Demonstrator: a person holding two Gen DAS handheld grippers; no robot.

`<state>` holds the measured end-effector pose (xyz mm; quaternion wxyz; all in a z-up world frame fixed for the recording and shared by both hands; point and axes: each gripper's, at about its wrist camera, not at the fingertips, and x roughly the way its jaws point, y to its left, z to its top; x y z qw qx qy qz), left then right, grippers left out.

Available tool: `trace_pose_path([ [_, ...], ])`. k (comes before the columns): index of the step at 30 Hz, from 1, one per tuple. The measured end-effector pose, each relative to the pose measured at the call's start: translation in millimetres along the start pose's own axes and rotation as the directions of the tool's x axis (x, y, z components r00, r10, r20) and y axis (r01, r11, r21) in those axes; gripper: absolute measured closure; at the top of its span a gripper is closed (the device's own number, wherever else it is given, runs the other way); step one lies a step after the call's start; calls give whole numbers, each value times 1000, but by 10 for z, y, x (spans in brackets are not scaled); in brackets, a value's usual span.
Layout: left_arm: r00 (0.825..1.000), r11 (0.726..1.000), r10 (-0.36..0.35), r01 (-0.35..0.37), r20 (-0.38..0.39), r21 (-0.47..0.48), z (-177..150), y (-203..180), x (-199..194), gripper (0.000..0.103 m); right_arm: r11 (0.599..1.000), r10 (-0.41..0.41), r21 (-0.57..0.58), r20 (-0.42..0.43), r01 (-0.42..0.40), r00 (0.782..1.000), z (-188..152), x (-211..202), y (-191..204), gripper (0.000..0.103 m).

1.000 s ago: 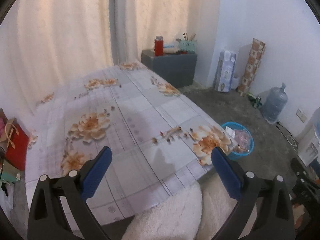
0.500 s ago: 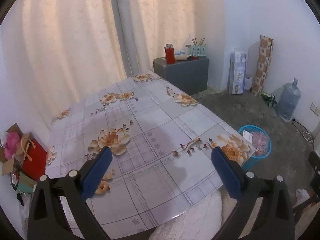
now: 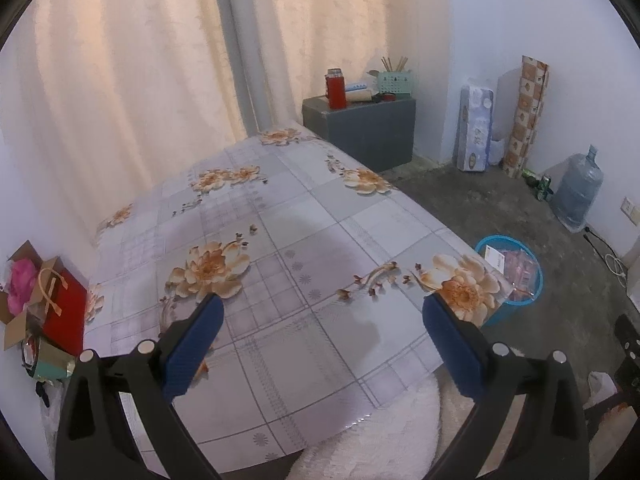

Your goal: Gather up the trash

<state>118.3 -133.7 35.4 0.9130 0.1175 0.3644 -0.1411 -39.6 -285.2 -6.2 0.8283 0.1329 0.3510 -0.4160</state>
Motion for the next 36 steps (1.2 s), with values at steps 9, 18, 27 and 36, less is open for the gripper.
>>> trace_pose_path([
  [9,999,996,-52,53,-17,66,26,-221,20,5,1000,-8,20,-15,8,1000,20,60,-97,8],
  [18,992,983,-122,123,-12,140,43,-455,-41,5,1000,7,24,-37,-6,999,48,112,-125,8],
  [27,991,983,-132,133,-14,126,62,-455,-44,5,1000,3,29,-32,-2,999,57,127,-154,8],
  [36,992,986,-127,127,-15,108,59,-432,-56,5,1000,-1,21,-28,1,1000,40,120,-136,8],
])
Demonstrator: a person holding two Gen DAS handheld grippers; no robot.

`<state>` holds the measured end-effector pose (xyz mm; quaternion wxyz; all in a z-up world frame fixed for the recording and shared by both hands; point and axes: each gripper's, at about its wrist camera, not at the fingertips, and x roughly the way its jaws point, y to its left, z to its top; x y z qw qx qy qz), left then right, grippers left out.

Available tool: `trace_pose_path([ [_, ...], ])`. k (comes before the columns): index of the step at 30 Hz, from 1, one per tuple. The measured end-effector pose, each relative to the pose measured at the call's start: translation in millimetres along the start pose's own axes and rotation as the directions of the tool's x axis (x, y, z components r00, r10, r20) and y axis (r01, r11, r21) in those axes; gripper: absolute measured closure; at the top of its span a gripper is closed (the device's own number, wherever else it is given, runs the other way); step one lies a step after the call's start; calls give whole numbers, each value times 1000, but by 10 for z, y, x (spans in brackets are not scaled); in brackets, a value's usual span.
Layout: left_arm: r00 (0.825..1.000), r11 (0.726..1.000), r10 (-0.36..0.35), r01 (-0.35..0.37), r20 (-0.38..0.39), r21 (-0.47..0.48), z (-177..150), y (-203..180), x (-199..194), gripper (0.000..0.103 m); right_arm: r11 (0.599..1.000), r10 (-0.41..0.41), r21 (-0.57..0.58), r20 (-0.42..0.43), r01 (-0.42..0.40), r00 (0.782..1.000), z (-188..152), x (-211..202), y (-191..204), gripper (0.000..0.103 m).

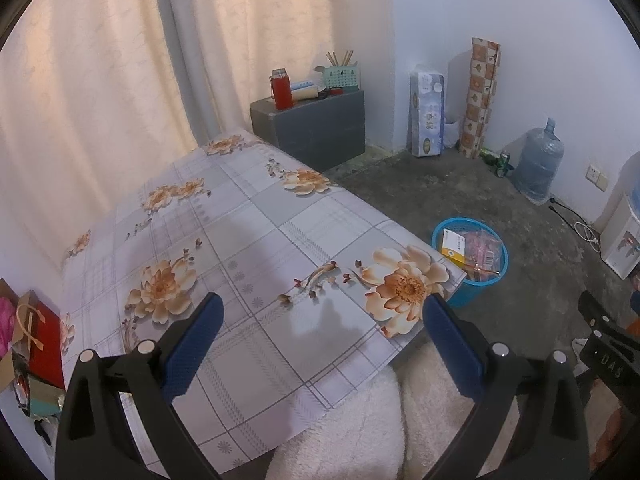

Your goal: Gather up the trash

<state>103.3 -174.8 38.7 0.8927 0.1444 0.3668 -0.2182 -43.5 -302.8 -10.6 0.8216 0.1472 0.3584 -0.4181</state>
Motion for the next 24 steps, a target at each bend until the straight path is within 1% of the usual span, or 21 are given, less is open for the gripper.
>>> trace_pose_path([
  [13,1000,1000,0,0,10,-16,-3,56,-26,5,1000,-2,0,2,2,1000,-6,-2,17,8],
  [18,1000,1000,-5,5,-5,-23,-2,67,-20,5,1000,-2,-3,4,2,1000,11,14,14,8],
  [24,1000,1000,1,-1,-2,-28,-1,79,-26,5,1000,-2,-4,5,2,1000,8,14,15,8],
])
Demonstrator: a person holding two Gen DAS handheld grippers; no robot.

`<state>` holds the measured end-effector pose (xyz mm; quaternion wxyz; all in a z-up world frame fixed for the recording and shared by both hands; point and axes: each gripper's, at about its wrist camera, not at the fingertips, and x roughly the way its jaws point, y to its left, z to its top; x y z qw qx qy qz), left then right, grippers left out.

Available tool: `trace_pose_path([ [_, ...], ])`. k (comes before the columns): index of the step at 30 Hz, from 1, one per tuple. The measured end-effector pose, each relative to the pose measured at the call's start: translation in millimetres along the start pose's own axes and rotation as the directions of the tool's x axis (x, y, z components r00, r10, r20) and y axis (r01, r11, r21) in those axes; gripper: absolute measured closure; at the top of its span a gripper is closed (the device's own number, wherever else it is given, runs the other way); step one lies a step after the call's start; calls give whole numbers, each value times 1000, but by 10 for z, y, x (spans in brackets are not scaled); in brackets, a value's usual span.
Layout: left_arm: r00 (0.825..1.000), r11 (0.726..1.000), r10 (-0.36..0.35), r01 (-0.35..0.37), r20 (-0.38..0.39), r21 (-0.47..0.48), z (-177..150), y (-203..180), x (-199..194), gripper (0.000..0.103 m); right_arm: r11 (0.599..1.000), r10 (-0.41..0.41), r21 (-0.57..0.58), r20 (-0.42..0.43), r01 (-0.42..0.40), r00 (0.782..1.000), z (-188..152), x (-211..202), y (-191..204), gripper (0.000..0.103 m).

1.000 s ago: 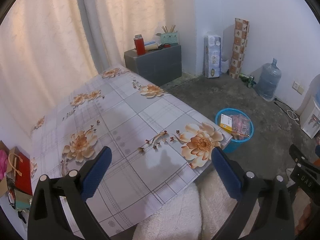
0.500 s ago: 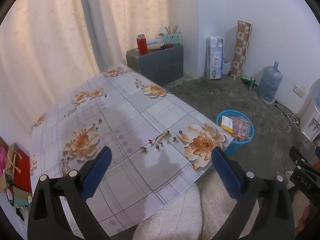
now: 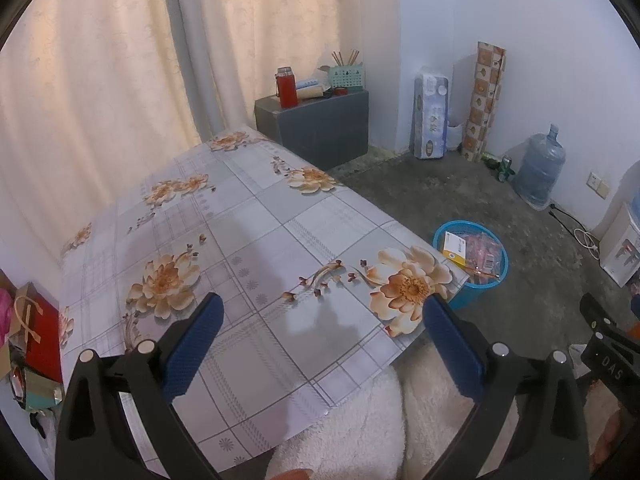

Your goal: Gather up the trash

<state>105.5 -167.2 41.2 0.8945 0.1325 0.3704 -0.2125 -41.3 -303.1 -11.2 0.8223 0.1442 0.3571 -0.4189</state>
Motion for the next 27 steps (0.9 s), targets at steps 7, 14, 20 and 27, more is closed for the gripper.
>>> trace_pose_path([
  [7,1000,999,22,-22,7,-23,-2,51,-53,5,1000,-2,0,0,2,1000,-8,-7,17,8],
  [14,999,999,33,-33,6,-40,-28,89,-132,5,1000,1,-1,3,-1,1000,16,-1,16,8],
  [20,999,998,33,-34,-15,-44,-99,122,-173,5,1000,8,-6,1,-8,1000,63,22,8,8],
  [27,999,998,39,-40,-15,-58,-170,194,-250,5,1000,14,-20,9,-14,1000,89,-1,57,8],
])
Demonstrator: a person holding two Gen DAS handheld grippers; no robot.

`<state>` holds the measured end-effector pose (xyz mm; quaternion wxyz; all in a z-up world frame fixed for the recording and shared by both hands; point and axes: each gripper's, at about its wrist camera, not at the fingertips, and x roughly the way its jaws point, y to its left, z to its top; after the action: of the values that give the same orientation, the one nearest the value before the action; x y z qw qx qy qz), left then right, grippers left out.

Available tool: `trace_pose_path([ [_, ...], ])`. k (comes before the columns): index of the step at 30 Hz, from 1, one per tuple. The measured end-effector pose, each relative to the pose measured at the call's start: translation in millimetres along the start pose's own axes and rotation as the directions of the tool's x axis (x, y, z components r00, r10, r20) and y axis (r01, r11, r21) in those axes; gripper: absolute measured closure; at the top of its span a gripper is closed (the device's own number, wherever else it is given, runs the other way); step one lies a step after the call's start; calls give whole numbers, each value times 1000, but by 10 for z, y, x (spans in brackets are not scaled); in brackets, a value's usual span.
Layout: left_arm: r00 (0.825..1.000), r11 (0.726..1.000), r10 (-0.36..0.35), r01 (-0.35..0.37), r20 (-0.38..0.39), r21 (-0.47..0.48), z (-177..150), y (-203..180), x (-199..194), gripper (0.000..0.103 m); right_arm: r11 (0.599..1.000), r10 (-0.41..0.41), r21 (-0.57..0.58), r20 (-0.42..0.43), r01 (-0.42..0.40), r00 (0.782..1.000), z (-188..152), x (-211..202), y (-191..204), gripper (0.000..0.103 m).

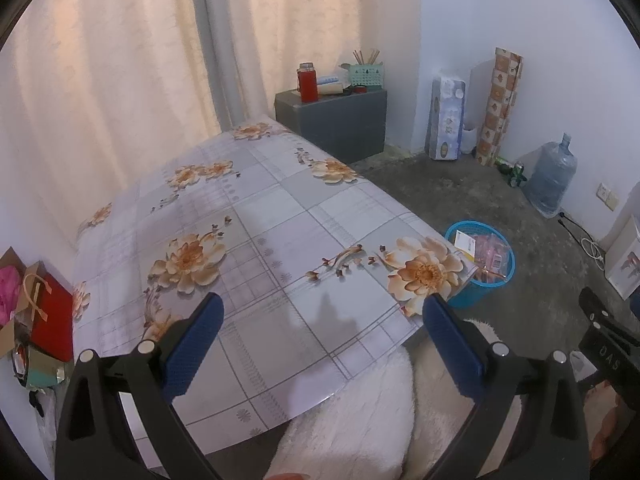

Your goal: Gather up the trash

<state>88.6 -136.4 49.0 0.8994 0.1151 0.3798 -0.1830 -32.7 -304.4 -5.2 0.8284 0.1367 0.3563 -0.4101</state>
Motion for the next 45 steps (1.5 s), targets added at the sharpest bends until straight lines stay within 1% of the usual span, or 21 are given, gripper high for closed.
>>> trace_pose_path([
  [15,1000,1000,0,1,5,-11,-48,85,-70,5,1000,-5,-10,25,5,1000,-74,-91,98,8],
  [28,1000,1000,-9,9,4,-6,6,-1,-61,5,1000,-11,-4,22,11,1000,-72,-88,116,8],
  [45,1000,1000,-9,9,2,-1,-1,-18,-33,5,1000,-16,-4,23,16,1000,-111,-27,94,8],
])
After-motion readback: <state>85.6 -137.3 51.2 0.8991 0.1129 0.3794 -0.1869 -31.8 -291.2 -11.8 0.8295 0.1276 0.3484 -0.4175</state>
